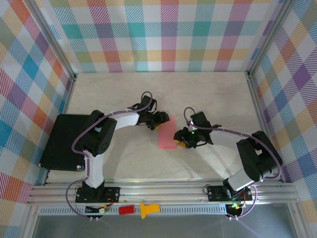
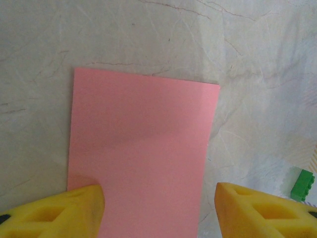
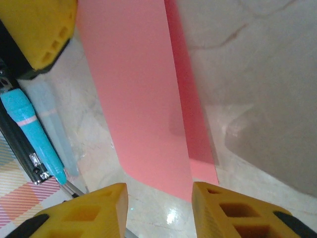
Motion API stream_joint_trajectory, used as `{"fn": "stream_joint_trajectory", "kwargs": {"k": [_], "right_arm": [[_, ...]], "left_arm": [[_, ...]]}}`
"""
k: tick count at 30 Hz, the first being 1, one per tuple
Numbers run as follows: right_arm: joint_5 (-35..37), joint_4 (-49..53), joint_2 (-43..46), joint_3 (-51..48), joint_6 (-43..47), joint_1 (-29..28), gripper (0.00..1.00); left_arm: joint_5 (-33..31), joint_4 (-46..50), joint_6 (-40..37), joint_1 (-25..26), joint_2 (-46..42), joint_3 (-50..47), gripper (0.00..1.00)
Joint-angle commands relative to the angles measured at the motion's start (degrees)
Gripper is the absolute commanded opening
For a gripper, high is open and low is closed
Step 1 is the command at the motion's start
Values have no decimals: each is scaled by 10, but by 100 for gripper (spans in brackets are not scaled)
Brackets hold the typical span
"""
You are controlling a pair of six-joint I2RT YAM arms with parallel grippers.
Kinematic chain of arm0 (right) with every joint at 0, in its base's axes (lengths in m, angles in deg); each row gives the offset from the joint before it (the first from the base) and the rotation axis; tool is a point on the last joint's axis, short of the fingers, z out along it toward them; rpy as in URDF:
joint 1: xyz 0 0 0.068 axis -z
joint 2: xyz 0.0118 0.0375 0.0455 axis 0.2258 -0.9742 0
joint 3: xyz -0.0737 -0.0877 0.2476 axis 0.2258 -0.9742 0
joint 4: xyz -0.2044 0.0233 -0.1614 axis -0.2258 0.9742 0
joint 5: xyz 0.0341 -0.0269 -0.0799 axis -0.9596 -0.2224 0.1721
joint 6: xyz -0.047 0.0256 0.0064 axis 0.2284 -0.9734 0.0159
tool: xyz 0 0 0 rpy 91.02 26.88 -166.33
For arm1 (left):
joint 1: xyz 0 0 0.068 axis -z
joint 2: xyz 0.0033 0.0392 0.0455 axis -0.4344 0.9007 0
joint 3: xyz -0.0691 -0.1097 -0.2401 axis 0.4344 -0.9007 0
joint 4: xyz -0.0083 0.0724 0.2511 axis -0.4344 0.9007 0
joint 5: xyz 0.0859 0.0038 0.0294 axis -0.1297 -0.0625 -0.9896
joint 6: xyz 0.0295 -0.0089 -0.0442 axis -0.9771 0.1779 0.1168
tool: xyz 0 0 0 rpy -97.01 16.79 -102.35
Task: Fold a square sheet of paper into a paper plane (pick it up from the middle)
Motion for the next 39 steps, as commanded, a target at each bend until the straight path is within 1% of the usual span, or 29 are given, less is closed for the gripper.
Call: {"fn": "stream_joint_trajectory", "kwargs": {"k": [1,7,12,18,21,24,29,39], "right_arm": [[-26,11,-9,-11,-3,-5,37],[-28,20,-18,-12,6,-11,37],[-38,0,-33,-7,7,-15,34],[-17,-26,-35,-2,11,-15,31],[6,-34,-32,2,12,-14,30],[18,-36,-31,7,12,-14,27],[8,-47,-27,1,5,-14,22],[-2,-49,-9,-11,1,-14,15]], "left_arm": [[-35,55,9,3,35,-10,62],[-37,49,13,3,34,-16,61],[-37,42,17,3,34,-24,60],[-36,40,17,3,33,-27,60],[-35,39,17,3,32,-29,60],[-35,40,16,3,31,-30,60],[-33,39,15,3,27,-30,60],[-24,36,17,3,13,-30,59]]}}
